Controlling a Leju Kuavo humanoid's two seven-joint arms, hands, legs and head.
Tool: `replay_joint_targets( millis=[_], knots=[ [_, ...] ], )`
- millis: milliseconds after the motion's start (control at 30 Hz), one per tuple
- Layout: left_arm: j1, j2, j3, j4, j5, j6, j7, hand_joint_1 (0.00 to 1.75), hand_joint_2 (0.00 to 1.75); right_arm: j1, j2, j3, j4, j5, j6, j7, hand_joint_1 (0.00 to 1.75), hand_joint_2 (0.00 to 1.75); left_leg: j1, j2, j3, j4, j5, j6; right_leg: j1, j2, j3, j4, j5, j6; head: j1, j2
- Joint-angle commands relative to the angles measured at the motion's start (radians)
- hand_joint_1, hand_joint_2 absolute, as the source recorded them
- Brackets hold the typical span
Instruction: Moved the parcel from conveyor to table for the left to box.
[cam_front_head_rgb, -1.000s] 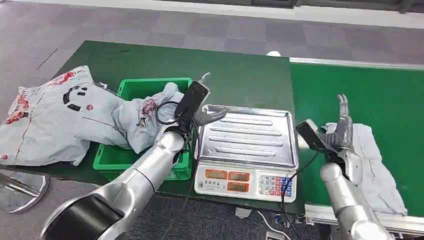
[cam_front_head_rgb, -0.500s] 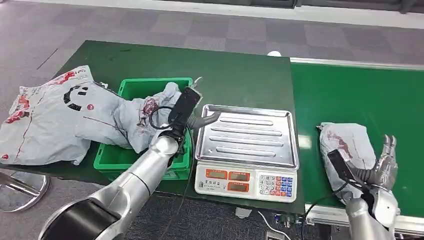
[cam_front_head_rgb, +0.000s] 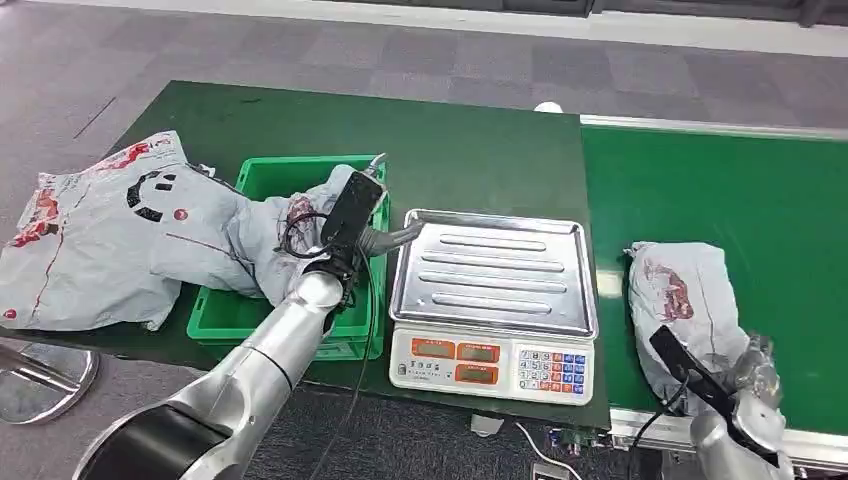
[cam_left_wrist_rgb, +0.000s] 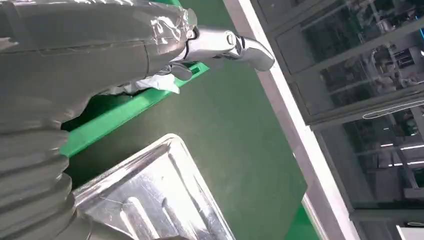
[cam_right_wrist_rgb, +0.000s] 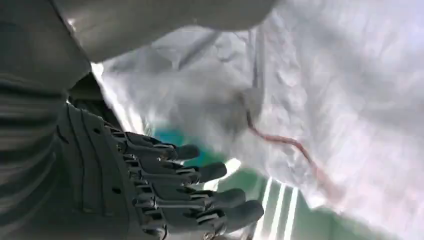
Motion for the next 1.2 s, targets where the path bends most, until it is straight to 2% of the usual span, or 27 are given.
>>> replay_joint_targets(
  millis=[33,67,100,233,300,467,600,700,800,867,933,1000,1033,1067,1100,1133,1200],
  knots=[
    [-0.013,-0.002,0.098,0.034,-0.033,-0.019,0.007,0.00,1.75,-0.055,-0.097,0.111,0.269,-0.044,0.226,-0.085,0.00,1.75,0.001,0.000,0.004,-0.001,-0.001,0.001,0.002,0.000,0.004,-0.003,0.000,-0.002,0.000,0.000],
    [-0.012,-0.008,0.099,0.036,-0.034,-0.019,0.010,0.00,1.75,-0.053,-0.095,0.112,0.274,-0.044,0.229,-0.085,0.00,1.75,0.002,0.000,0.006,-0.003,0.000,0.001,0.002,0.000,0.006,-0.004,0.000,-0.003,0.000,0.000],
    [-0.011,-0.013,0.098,0.040,-0.036,-0.018,0.013,0.00,1.75,-0.050,-0.094,0.117,0.280,-0.038,0.232,-0.082,1.75,1.75,0.002,0.000,0.005,-0.002,0.000,0.001,0.002,-0.001,0.005,-0.004,0.000,-0.003,0.000,0.000],
    [-0.013,-0.018,0.097,0.039,-0.037,-0.015,0.014,0.00,1.75,-0.050,-0.093,0.117,0.280,-0.038,0.233,-0.082,1.75,1.75,0.002,0.000,0.009,-0.005,0.000,0.003,0.003,-0.001,0.010,-0.008,0.001,-0.004,0.000,0.000],
    [-0.013,-0.018,0.097,0.039,-0.037,-0.015,0.014,0.00,1.75,-0.050,-0.093,0.117,0.280,-0.038,0.233,-0.082,1.75,1.75,0.002,0.000,0.006,0.000,-0.001,0.001,0.002,-0.001,0.007,-0.003,0.000,-0.001,0.000,0.000],
    [-0.015,-0.029,0.105,0.045,-0.049,-0.021,0.018,0.00,1.75,-0.095,-0.111,0.106,0.302,-0.048,0.240,-0.086,1.75,1.75,0.002,0.000,0.006,0.000,-0.001,0.003,0.003,-0.001,0.008,-0.004,0.000,-0.002,0.000,0.000],
    [-0.021,-0.038,0.114,0.053,-0.057,-0.022,0.024,0.00,1.75,-0.161,-0.112,0.098,0.354,-0.044,0.200,-0.068,1.75,1.75,0.001,0.001,0.008,-0.001,-0.001,0.003,0.002,0.000,0.009,-0.005,0.001,-0.003,0.000,0.000],
    [-0.021,-0.038,0.114,0.054,-0.057,-0.021,0.024,0.00,1.75,-0.168,-0.111,0.099,0.354,-0.043,0.201,-0.067,1.75,1.75,0.002,0.002,0.007,0.000,-0.001,0.003,0.002,0.001,0.009,-0.004,0.000,-0.002,0.000,0.000],
    [-0.025,-0.042,0.121,0.061,-0.068,-0.024,0.026,0.00,1.75,-0.203,-0.112,0.105,0.369,-0.019,0.169,-0.055,1.75,1.75,0.002,0.001,0.008,0.000,-0.001,0.003,0.003,0.001,0.009,-0.005,0.001,-0.002,0.000,0.000],
    [-0.026,-0.043,0.123,0.063,-0.075,-0.014,0.027,0.00,1.75,-0.239,-0.090,0.086,0.333,-0.032,0.082,-0.057,1.75,1.75,0.001,0.002,0.008,0.000,-0.001,0.003,0.002,0.002,0.008,-0.004,0.001,-0.002,0.000,0.000],
    [-0.026,-0.045,0.125,0.057,-0.080,-0.010,0.024,0.00,1.75,-0.277,-0.057,0.080,0.259,-0.028,0.004,-0.050,1.75,1.75,0.001,0.003,0.006,0.001,-0.001,0.003,0.002,0.003,0.007,-0.003,0.001,-0.002,0.000,0.000],
    [-0.024,-0.046,0.133,0.049,-0.089,-0.016,0.026,0.00,1.75,-0.255,-0.009,0.050,0.102,-0.033,-0.032,-0.076,1.75,1.75,0.000,0.009,0.005,0.002,-0.002,0.003,0.001,0.009,0.004,-0.001,0.002,-0.002,0.000,0.000],
    [-0.023,-0.046,0.139,0.046,-0.099,-0.015,0.026,0.00,1.75,-0.213,0.024,0.042,-0.034,-0.018,-0.064,-0.088,1.75,1.75,0.000,0.005,0.003,0.002,-0.002,0.002,0.001,0.005,0.005,-0.001,0.001,0.000,0.000,0.000],
    [-0.023,-0.044,0.142,0.043,-0.102,-0.016,0.024,0.00,1.75,-0.182,0.045,0.037,-0.121,-0.028,-0.081,-0.105,1.75,1.75,0.000,0.009,0.004,0.002,-0.002,0.003,0.000,0.009,0.003,-0.001,0.002,-0.002,0.000,0.000],
    [-0.020,-0.041,0.144,0.040,-0.105,-0.012,0.019,0.00,1.75,-0.134,0.059,0.041,-0.233,-0.065,-0.133,-0.147,1.75,1.75,0.000,0.007,0.003,0.002,-0.001,0.002,0.000,0.006,0.003,-0.001,0.002,-0.001,0.000,0.000],
    [-0.017,-0.031,0.147,0.032,-0.102,-0.017,0.009,0.00,1.75,-0.061,0.046,0.069,-0.361,-0.148,-0.176,-0.204,1.75,1.75,0.000,0.009,0.004,0.001,-0.002,0.002,0.001,0.009,0.003,-0.002,0.002,-0.002,0.000,0.000],
    [-0.010,-0.007,0.150,0.016,-0.093,-0.029,-0.004,0.00,1.75,0.016,0.026,0.108,-0.494,-0.292,-0.184,-0.269,1.75,1.75,0.000,0.002,0.003,0.001,-0.001,0.002,0.000,0.002,0.004,-0.001,0.001,-0.001,0.000,0.000]
  ],
)
